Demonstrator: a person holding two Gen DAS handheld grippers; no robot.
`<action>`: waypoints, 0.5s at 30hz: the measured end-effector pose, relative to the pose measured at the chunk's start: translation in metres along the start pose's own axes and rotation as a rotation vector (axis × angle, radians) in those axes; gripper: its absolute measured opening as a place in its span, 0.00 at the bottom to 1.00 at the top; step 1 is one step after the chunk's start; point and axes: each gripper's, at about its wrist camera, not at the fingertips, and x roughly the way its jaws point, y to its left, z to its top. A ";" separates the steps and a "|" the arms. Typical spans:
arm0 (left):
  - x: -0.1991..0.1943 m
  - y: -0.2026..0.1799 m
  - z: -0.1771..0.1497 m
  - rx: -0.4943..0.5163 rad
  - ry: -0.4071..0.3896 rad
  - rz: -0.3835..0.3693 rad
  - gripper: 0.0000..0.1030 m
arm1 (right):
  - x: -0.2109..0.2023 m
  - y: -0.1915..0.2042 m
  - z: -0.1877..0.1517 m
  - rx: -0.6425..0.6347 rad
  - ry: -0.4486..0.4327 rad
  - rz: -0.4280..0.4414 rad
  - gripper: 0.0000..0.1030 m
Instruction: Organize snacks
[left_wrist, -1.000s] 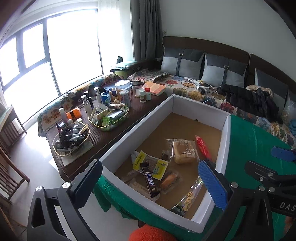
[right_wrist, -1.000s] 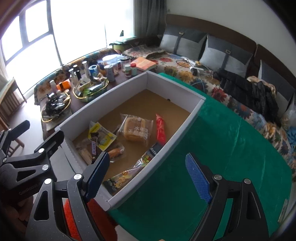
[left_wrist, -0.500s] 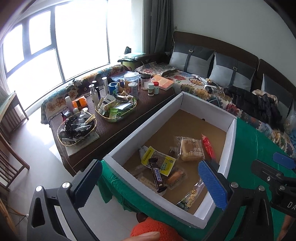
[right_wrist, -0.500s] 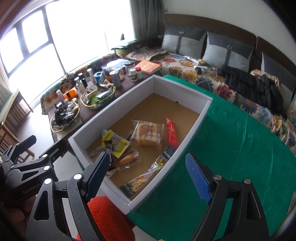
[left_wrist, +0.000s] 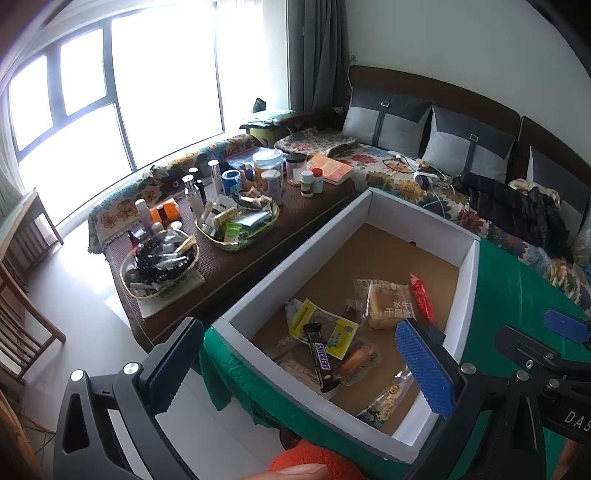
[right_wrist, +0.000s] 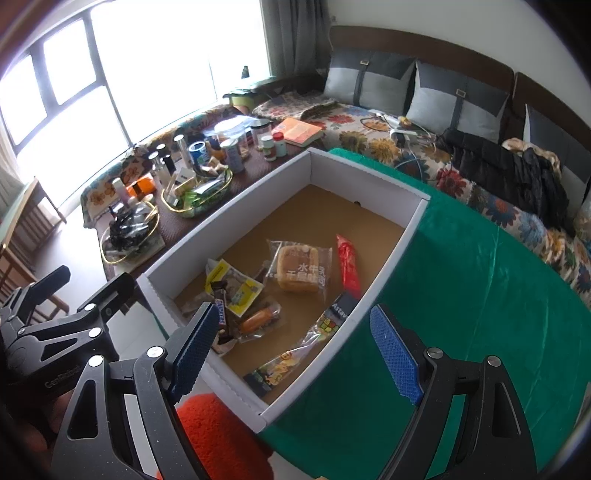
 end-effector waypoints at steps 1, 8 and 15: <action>0.000 0.000 0.001 0.000 0.000 0.001 1.00 | 0.000 0.000 0.000 0.000 -0.001 0.000 0.84; 0.007 0.000 0.008 -0.012 0.016 -0.015 1.00 | 0.000 -0.002 0.002 0.003 -0.004 -0.002 0.84; 0.017 -0.002 0.005 -0.006 0.022 0.005 1.00 | 0.003 -0.004 0.004 0.006 -0.001 -0.007 0.84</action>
